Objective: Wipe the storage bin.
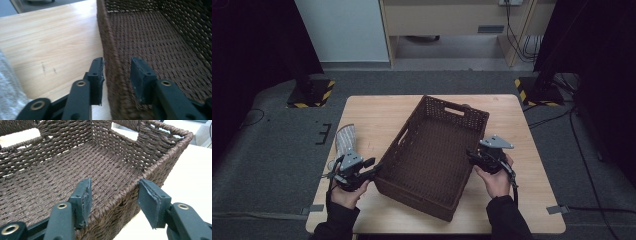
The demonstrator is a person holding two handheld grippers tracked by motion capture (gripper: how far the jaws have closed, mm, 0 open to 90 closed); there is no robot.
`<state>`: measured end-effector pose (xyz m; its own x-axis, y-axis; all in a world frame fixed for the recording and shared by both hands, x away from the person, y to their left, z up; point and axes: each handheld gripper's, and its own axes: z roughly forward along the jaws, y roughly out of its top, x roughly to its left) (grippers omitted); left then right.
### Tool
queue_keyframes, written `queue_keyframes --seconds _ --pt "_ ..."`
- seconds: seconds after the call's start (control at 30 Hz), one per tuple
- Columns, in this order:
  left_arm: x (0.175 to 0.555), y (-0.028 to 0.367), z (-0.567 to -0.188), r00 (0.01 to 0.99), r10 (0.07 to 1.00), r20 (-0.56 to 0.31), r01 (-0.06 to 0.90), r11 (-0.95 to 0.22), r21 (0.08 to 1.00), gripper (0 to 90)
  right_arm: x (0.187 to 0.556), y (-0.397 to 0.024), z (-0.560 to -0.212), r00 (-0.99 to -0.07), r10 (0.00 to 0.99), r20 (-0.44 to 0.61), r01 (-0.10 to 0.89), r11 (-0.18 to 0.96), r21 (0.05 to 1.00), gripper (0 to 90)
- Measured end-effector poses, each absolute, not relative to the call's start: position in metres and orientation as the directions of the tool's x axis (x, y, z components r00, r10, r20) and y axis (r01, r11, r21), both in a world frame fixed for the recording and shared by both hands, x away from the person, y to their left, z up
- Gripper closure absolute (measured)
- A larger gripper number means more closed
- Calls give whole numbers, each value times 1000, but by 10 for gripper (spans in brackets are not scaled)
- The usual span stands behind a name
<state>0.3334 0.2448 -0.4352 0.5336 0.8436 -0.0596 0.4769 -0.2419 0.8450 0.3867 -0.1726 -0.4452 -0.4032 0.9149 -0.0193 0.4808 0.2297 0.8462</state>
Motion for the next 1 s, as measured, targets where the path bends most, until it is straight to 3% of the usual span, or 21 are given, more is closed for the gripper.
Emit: queue_keyframes --seconds 0.13,0.3,0.8,1.0 --pt "344 248 -432 535 838 -105 491 -208 846 535 389 -172 -446 -404 914 -36 472 242 848 467" --pt "359 244 -428 521 848 -94 489 -206 847 529 394 -171 -446 -400 915 -52 464 252 850 485" --pt "360 230 -429 546 830 -116 471 -189 862 585 403 -170 -449 -385 921 -55 456 242 857 548" --pt "362 215 -435 578 811 -86 483 -255 838 609 405 -170 -449 -384 922 -43 457 230 859 561"
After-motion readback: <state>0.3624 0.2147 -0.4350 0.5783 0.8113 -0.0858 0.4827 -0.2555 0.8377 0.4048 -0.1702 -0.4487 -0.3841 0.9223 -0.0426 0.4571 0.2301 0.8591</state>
